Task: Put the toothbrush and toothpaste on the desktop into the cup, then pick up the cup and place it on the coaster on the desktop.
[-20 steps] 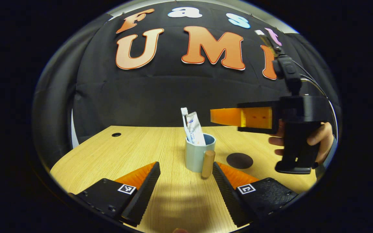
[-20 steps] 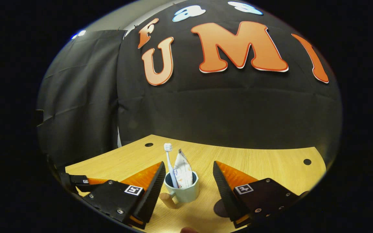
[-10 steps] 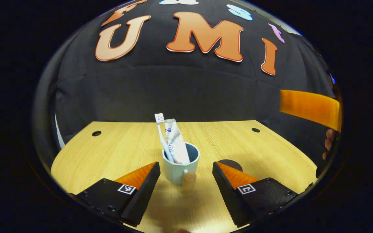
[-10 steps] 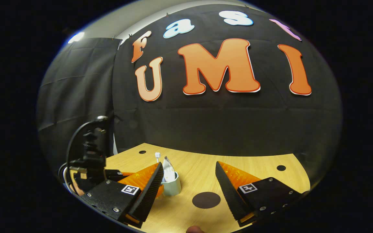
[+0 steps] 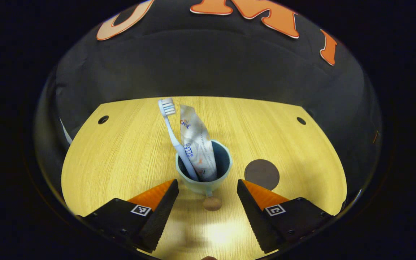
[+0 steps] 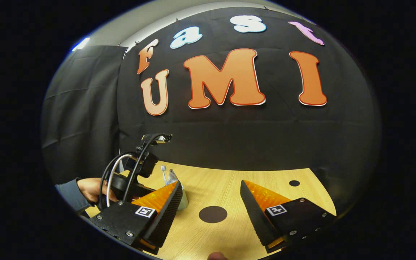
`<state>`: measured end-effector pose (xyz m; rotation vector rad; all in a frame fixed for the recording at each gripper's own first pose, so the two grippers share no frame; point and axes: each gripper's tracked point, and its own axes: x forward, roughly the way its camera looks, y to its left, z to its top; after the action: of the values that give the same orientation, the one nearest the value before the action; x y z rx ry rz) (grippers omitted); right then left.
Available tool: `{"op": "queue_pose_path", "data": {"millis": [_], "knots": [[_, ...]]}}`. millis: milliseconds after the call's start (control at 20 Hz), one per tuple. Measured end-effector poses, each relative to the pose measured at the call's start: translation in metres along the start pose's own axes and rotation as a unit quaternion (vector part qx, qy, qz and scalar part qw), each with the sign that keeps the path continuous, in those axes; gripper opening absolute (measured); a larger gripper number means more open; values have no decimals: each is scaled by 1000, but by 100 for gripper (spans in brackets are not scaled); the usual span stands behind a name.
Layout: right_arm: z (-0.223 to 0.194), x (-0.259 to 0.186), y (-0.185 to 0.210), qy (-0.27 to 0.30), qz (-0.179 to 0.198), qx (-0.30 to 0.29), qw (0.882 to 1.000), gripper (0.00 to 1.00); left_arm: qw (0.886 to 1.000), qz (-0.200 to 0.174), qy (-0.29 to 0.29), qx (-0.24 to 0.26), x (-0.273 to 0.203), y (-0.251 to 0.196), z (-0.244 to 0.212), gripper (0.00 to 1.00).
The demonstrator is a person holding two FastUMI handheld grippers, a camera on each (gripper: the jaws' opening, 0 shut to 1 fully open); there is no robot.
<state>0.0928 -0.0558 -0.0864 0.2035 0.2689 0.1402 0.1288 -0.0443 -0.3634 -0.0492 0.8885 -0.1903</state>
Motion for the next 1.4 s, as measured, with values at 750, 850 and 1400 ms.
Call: {"op": "queue_pose_path", "data": {"millis": [750, 850, 1400], "knots": [[-35, -20, -5, 6, 20, 84, 996, 97, 987, 43, 124, -93, 35, -3, -19, 31], [-35, -21, -8, 5, 18, 85, 996, 98, 987, 50, 120, -93, 40, -6, -20, 28], [-30, -32, -18, -5, 6, 97, 995, 98, 994, 45, 79, -53, 46, -9, -6, 21]]}}
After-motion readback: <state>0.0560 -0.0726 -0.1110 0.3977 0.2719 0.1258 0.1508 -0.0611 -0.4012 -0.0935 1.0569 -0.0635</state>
